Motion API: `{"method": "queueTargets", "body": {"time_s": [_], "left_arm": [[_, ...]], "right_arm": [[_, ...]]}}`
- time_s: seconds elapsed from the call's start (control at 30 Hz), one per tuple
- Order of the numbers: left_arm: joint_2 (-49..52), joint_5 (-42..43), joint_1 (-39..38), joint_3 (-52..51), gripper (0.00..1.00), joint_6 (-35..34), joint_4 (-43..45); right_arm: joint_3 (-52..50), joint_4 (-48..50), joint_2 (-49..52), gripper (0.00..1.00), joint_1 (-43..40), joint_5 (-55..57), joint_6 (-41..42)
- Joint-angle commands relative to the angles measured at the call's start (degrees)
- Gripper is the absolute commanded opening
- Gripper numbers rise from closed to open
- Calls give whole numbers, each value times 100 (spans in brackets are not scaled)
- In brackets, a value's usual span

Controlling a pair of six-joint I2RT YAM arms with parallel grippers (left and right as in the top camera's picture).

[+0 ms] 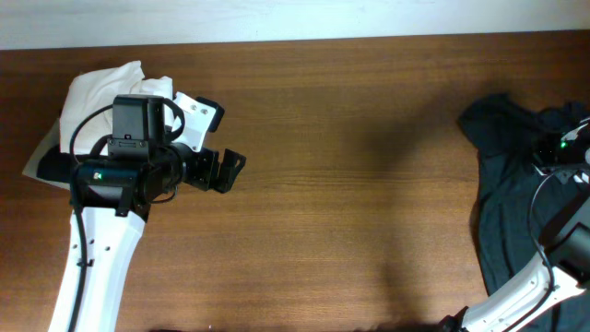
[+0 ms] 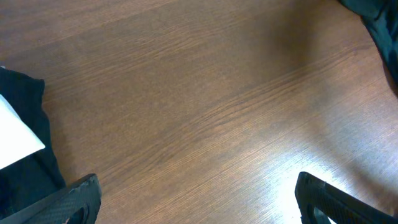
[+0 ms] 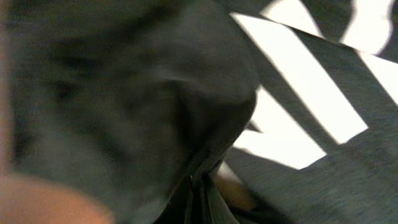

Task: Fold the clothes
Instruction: 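Drag the NIKE T-shirt leftward to the table center with the right gripper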

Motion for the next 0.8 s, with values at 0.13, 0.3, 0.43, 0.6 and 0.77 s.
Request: {"method": "queueTargets", "body": {"time_s": [0.13, 0.3, 0.43, 0.6, 0.77], "left_arm": [[-2, 103, -24, 131, 99, -70, 33], [-2, 35, -17, 168, 99, -70, 33], [-9, -304, 31, 472, 99, -72, 7], [-9, -1325, 31, 1165, 99, -72, -302], [-9, -1530, 31, 1580, 99, -70, -385]], "right_arm": [[-9, -348, -1123, 5, 1196, -1335, -417], [-9, -614, -1143, 4, 2944, -1327, -629], [-9, -719, -1143, 4, 4380, -1285, -726], [-11, -868, -1143, 8, 6553, -680, -710], [-9, -1027, -1167, 51, 7390, 933, -31]]}}
